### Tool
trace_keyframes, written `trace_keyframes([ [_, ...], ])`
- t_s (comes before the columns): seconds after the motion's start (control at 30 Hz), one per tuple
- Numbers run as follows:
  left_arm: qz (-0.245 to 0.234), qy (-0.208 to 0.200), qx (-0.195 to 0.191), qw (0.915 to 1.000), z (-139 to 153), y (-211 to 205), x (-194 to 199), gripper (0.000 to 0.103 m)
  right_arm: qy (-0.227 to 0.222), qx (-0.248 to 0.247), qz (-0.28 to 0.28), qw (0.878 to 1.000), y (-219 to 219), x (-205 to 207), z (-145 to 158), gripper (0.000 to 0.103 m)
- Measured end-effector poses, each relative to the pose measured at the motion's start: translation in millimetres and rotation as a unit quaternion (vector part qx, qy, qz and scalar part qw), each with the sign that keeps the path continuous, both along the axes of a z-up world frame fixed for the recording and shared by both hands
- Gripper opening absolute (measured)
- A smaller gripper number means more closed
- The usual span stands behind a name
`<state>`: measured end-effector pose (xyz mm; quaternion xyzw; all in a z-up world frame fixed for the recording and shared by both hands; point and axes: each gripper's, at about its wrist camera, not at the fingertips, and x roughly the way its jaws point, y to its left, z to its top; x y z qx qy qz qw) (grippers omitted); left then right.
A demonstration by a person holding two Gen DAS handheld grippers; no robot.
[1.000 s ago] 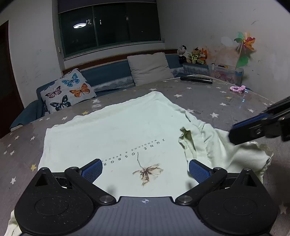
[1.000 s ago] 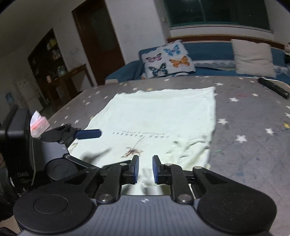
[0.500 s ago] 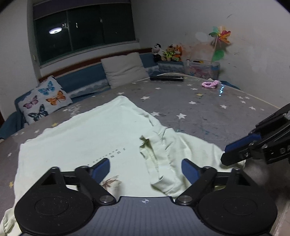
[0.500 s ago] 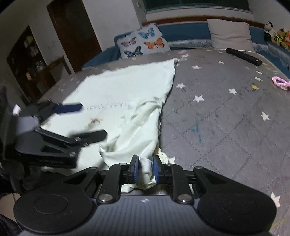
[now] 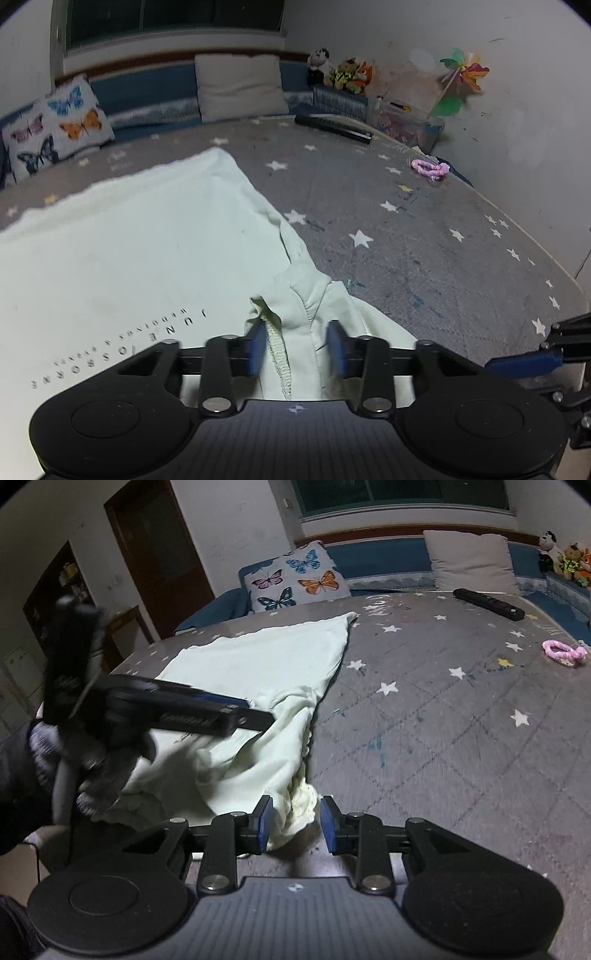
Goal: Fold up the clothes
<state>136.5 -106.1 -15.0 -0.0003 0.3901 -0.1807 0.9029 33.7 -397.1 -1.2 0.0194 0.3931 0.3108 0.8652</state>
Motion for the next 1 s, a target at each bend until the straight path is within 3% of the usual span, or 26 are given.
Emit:
trace_keyframes([
  [0.07, 0.003, 0.001, -0.002, 1.0000, -1, 2, 1, 0.020, 0.002, 0.001, 0.002, 1.000, -2, 0, -2, 0.028],
  [0.17, 0.007, -0.003, -0.010, 0.9999, 2, 6, 1, 0.008, 0.004, 0.007, 0.001, 1.000, -4, 3, -6, 0.029],
  [0.4, 0.019, -0.048, -0.011, 0.9986, 26, 12, -3, 0.006, 0.006, 0.015, 0.014, 1.000, 2, 9, -13, 0.029],
  [0.6, 0.034, -0.018, 0.001, 0.9992, 13, 21, 10, 0.007, 0.010, 0.005, 0.028, 1.000, 6, 5, -18, 0.029],
  [0.73, 0.033, -0.013, 0.010, 0.9993, 11, 22, 8, 0.012, 0.002, 0.007, 0.030, 1.000, 6, 3, -11, 0.029],
  [0.87, 0.043, -0.023, 0.013, 0.9987, 15, 29, 4, 0.041, -0.008, 0.010, 0.027, 1.000, 6, 5, -4, 0.029],
  [0.93, 0.039, -0.029, 0.011, 0.9988, 19, 33, -2, 0.048, -0.013, 0.009, 0.024, 1.000, 6, 7, -1, 0.029],
  [1.0, 0.028, -0.033, 0.006, 0.9990, 23, 37, -12, 0.049, -0.017, 0.009, 0.020, 1.000, 4, 8, 2, 0.029],
])
